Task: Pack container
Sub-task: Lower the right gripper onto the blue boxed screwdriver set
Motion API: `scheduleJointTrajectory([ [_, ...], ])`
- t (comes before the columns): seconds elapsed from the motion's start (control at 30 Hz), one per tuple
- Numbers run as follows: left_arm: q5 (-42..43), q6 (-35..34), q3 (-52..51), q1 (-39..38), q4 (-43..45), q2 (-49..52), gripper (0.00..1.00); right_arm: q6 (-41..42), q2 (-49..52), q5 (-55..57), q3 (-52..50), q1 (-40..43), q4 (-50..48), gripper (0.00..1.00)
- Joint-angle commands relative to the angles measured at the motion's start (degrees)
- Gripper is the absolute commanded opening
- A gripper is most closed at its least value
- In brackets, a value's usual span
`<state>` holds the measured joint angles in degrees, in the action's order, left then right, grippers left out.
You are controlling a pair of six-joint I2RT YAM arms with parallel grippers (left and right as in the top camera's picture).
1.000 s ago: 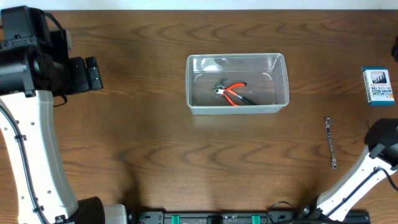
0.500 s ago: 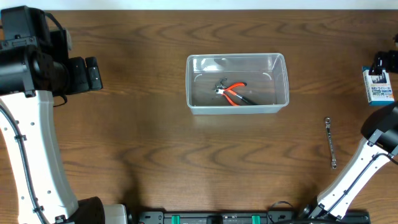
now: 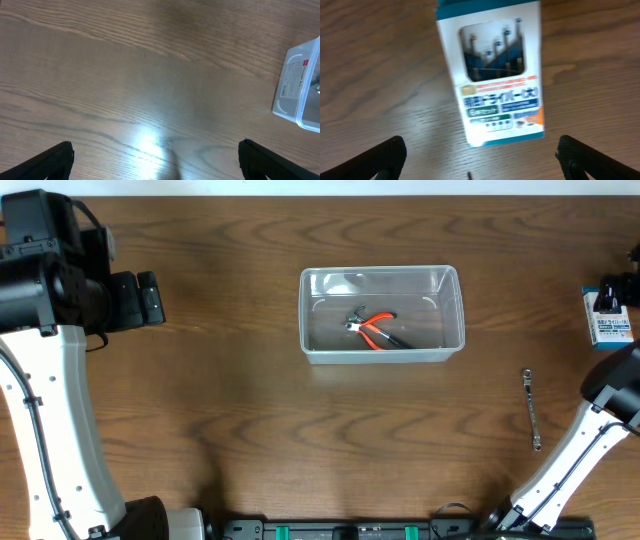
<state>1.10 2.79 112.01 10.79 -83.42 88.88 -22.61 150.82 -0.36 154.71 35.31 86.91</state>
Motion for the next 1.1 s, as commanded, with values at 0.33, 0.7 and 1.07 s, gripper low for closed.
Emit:
scheduleJointTrajectory([
  [0.33,-0.1,-0.5,1.1,0.2,0.0,0.2,0.98,-5.7,1.2,-2.8,0.1,1.1,-1.9,0.99],
  [0.7,-0.1,-0.5,1.1,0.2,0.0,0.2,0.98,-6.6,2.0,-2.0,0.0,1.3,-3.6,0.99],
  [1.07,0.0,-0.5,1.1,0.2,0.0,0.2,0.98,-5.3,6.3,-0.9,0.0,1.3,-2.6,0.99],
])
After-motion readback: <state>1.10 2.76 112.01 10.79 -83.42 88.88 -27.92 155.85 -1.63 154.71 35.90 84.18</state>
